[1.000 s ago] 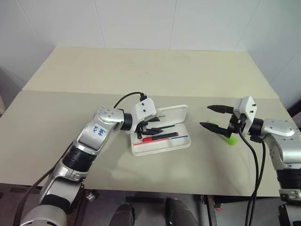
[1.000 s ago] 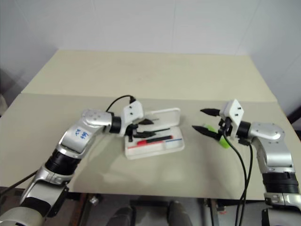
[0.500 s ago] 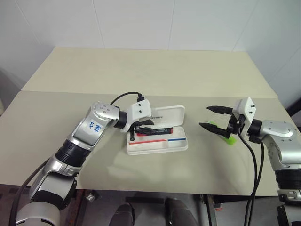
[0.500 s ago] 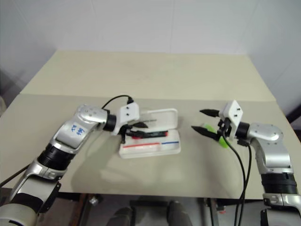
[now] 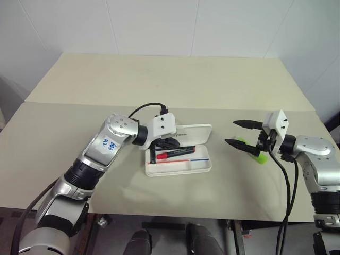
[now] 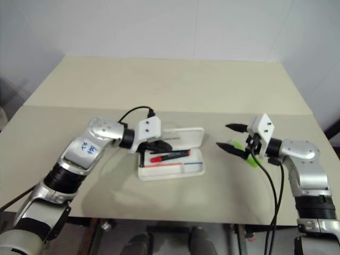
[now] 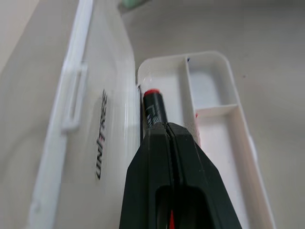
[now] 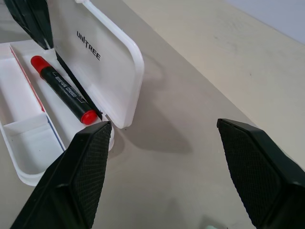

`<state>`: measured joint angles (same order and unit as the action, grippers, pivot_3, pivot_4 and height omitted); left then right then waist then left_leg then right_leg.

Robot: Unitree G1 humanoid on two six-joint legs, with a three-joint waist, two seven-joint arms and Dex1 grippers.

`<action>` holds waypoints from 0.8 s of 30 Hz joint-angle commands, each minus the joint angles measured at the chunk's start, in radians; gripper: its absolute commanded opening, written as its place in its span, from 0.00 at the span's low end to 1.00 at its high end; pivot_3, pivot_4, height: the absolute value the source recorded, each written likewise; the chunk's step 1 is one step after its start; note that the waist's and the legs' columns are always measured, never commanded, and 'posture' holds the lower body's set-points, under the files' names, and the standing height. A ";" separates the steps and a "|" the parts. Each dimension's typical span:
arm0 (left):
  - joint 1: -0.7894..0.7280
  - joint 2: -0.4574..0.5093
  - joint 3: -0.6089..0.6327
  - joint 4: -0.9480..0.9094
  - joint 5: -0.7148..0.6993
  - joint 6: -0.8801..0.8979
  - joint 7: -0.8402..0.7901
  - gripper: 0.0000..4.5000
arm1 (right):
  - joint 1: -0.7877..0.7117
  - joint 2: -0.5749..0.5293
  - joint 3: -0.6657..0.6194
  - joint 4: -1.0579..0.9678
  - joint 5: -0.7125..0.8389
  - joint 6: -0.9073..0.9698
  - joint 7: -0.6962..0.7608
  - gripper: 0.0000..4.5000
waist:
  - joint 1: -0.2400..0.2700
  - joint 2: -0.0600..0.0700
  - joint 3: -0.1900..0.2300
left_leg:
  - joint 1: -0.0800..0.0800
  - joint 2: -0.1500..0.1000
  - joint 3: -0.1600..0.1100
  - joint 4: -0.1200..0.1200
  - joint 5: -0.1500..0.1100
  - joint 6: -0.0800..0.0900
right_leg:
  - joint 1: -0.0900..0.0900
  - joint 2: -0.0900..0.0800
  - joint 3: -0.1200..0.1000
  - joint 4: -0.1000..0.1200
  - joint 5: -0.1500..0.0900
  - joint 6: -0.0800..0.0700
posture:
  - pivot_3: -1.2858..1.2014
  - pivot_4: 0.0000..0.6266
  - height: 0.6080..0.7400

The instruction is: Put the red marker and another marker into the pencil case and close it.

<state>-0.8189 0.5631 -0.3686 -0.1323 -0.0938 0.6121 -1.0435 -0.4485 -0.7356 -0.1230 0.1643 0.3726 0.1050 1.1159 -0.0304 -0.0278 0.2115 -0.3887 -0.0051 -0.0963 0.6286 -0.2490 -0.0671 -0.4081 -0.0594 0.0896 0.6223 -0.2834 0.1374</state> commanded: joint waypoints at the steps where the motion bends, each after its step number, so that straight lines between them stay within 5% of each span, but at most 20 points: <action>1: 0.009 0.011 0.006 -0.085 -0.031 0.031 -0.024 0.01 | -0.021 -0.001 -0.008 -0.009 -0.002 -0.024 0.000 1.00 | 0.000 0.000 0.000 | 0.000 0.000 0.000 0.000 0.000 0.000 | 0.000 0.000 0.000 0.000 0.000 0.000 | 0.52 0.24 1.00; 16: 0.096 -0.006 0.132 -0.170 -0.174 -0.028 -0.021 0.01 | -0.020 -0.012 -0.003 0.004 -0.021 -0.034 0.012 1.00 | 0.000 0.000 0.000 | 0.000 0.000 0.000 0.000 0.000 0.000 | 0.000 0.000 0.000 0.000 0.000 0.000 | 0.52 0.24 1.00; 24: 0.147 -0.084 0.247 -0.222 -0.293 -0.040 0.046 0.57 | -0.063 -0.023 0.026 0.078 -0.088 -0.069 0.010 1.00 | -0.003 0.000 0.000 | 0.001 0.000 0.000 0.001 0.000 0.000 | 0.000 0.000 0.000 0.001 0.000 0.000 | 0.52 0.24 1.00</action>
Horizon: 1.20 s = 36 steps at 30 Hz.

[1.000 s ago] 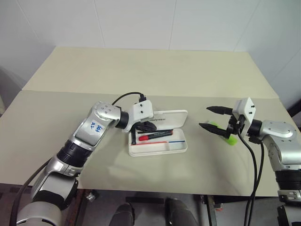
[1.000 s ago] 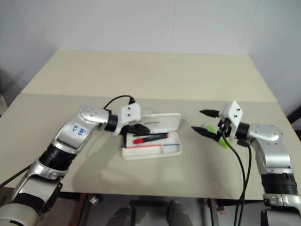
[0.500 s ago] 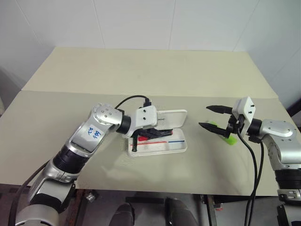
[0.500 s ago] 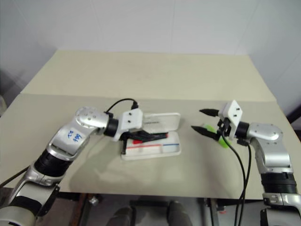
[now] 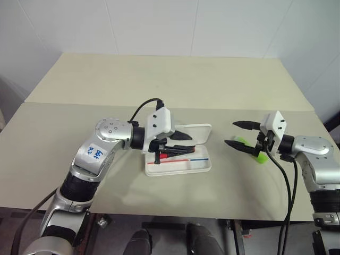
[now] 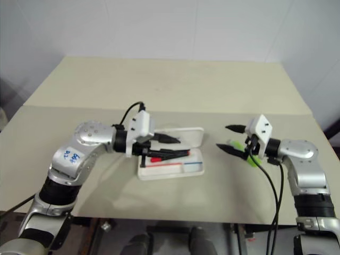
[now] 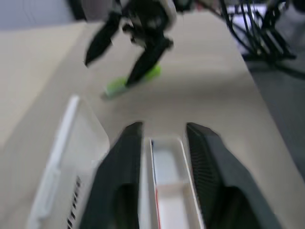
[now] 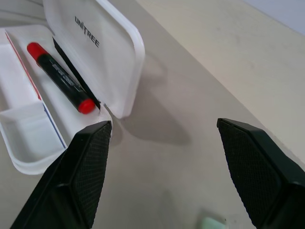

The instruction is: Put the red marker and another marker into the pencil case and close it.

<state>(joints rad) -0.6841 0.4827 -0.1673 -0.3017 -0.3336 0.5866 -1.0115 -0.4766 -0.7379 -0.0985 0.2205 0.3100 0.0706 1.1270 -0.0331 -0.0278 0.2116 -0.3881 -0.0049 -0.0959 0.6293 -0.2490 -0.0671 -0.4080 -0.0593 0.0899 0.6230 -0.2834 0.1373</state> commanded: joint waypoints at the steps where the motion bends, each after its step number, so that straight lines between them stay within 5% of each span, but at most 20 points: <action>1: 0.018 -0.001 0.052 -0.063 -0.065 -0.007 0.018 0.64 | -0.046 -0.021 0.006 0.041 -0.037 -0.045 -0.003 1.00 | 0.000 0.000 0.000 | 0.000 0.000 0.000 0.000 0.000 0.000 | 0.000 0.000 0.000 0.000 0.000 0.000 | 0.52 0.24 1.00; 6: 0.053 0.005 0.084 -0.102 -0.106 -0.016 0.043 1.00 | -0.107 -0.023 0.034 0.137 -0.105 -0.077 -0.018 1.00 | 0.002 0.000 0.000 | 0.000 0.000 0.000 0.000 0.000 0.000 | 0.000 0.000 0.000 0.000 0.000 0.000 | 0.52 0.24 1.00; 11: 0.068 -0.053 0.182 -0.101 -0.154 -0.076 0.126 1.00 | -0.134 -0.037 0.048 0.176 -0.136 -0.049 -0.020 1.00 | 0.003 0.000 0.000 | 0.000 0.000 0.000 0.000 0.000 0.000 | 0.000 0.000 0.000 -0.001 0.000 0.000 | 0.52 0.24 1.00; 36: 0.507 0.223 0.429 -0.132 -0.288 -0.292 -0.102 1.00 | -0.060 -0.087 0.061 0.175 -0.175 0.192 -0.063 1.00 | -0.001 0.000 0.000 | 0.001 0.000 0.003 -0.001 0.000 0.000 | 0.000 0.000 0.002 -0.001 -0.001 -0.002 | 0.52 0.24 1.00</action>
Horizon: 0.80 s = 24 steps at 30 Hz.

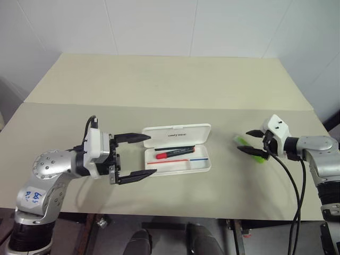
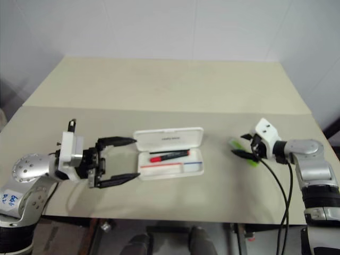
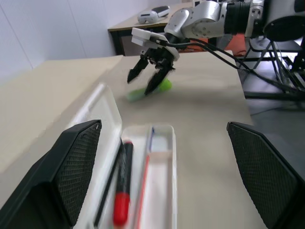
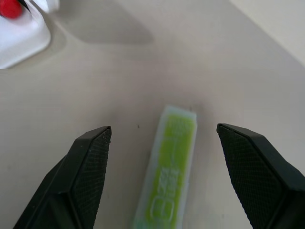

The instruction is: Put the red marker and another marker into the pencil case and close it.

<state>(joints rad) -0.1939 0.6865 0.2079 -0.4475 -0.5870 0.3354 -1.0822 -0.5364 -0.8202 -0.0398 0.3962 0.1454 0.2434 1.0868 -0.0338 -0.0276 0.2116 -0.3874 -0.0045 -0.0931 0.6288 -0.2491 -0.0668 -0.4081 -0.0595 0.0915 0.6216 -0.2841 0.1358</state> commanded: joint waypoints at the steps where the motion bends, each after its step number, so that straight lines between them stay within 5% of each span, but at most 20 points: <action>1: 0.024 0.023 0.065 0.019 -0.041 -0.050 -0.041 1.00 | 0.002 -0.005 0.004 0.000 -0.013 0.025 -0.026 1.00 | 0.000 0.000 0.000 | 0.000 0.000 0.000 0.000 0.000 0.000 | 0.000 0.000 0.000 0.000 0.000 0.000 | 0.52 0.24 1.00; 9: 0.090 0.085 0.157 0.089 -0.053 -0.101 -0.111 1.00 | 0.028 -0.012 0.048 -0.032 -0.026 0.119 -0.032 1.00 | -0.003 0.000 0.000 | 0.001 0.001 0.000 0.000 0.000 0.000 | 0.000 0.000 0.000 0.000 -0.001 -0.001 | 0.52 0.24 1.00; 17: 0.080 0.102 0.185 0.128 -0.059 -0.128 -0.130 1.00 | -0.021 0.018 0.072 0.043 -0.072 0.130 -0.134 0.41 | -0.013 -0.003 -0.002 | 0.004 0.001 0.002 0.002 0.002 0.003 | 0.008 0.000 0.001 -0.007 -0.005 -0.017 | 0.52 0.24 1.00; 24: 0.071 0.100 0.180 0.128 -0.062 -0.133 -0.133 1.00 | -0.128 0.026 0.017 0.093 -0.032 0.033 -0.149 0.41 | -0.025 -0.001 0.000 | 0.012 0.001 0.004 -0.001 0.003 0.007 | 0.025 -0.001 0.001 -0.030 0.004 -0.024 | 0.52 0.24 1.00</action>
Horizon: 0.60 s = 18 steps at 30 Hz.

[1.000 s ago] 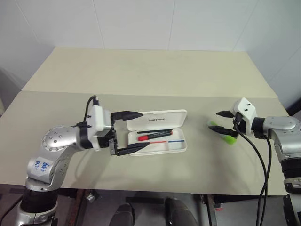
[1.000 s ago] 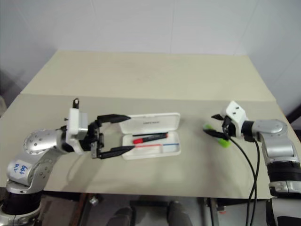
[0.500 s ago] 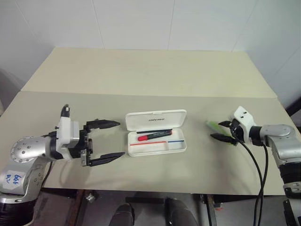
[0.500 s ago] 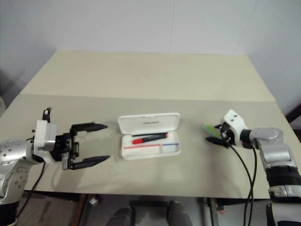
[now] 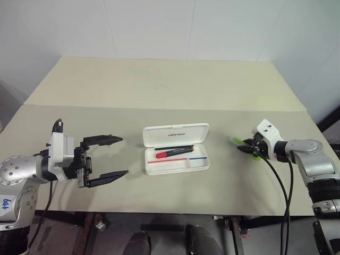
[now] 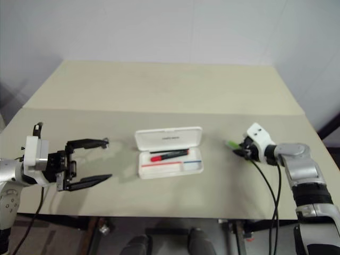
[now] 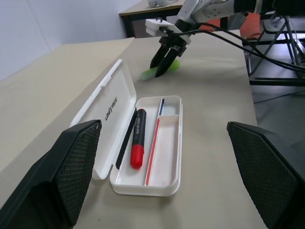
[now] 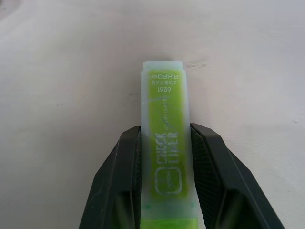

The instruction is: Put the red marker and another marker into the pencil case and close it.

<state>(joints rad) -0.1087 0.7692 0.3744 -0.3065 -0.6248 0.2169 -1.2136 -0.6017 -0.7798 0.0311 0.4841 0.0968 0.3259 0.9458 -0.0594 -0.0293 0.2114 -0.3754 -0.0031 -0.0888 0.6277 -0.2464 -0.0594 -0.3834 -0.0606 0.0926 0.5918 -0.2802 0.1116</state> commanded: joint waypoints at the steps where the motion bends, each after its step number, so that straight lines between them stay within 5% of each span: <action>1: -0.017 0.013 0.015 -0.010 -0.028 -0.018 -0.002 1.00 | -0.086 -0.015 -0.065 -0.005 0.030 -0.062 -0.001 0.41 | 0.000 0.002 0.001 | 0.000 0.000 0.002 -0.001 -0.001 0.001 | 0.000 -0.001 0.001 0.000 0.000 0.000 | 0.52 0.24 1.00; 6: -0.040 0.000 0.017 0.015 -0.056 -0.029 -0.017 1.00 | -0.216 0.006 -0.087 -0.034 0.060 -0.108 -0.006 0.41 | -0.001 0.002 0.001 | -0.003 0.001 0.009 -0.008 -0.003 0.001 | -0.015 0.000 0.006 0.010 0.006 0.027 | 0.52 0.24 1.00; 18: -0.047 -0.011 0.010 0.051 -0.053 -0.059 -0.019 1.00 | -0.327 0.111 -0.065 -0.455 0.280 0.073 0.087 0.41 | 0.004 0.002 0.001 | -0.014 0.002 0.011 -0.014 -0.004 -0.001 | -0.033 0.000 0.007 0.019 -0.001 0.025 | 0.52 0.24 1.00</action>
<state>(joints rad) -0.1532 0.7590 0.3738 -0.2566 -0.6678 0.1752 -1.2349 -0.9058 -0.6649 -0.0236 0.1289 0.3180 0.3711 0.9998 -0.0559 -0.0273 0.2124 -0.3889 -0.0013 -0.0777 0.6137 -0.2503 -0.0604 -0.4165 -0.0610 0.0995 0.6111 -0.2808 0.1364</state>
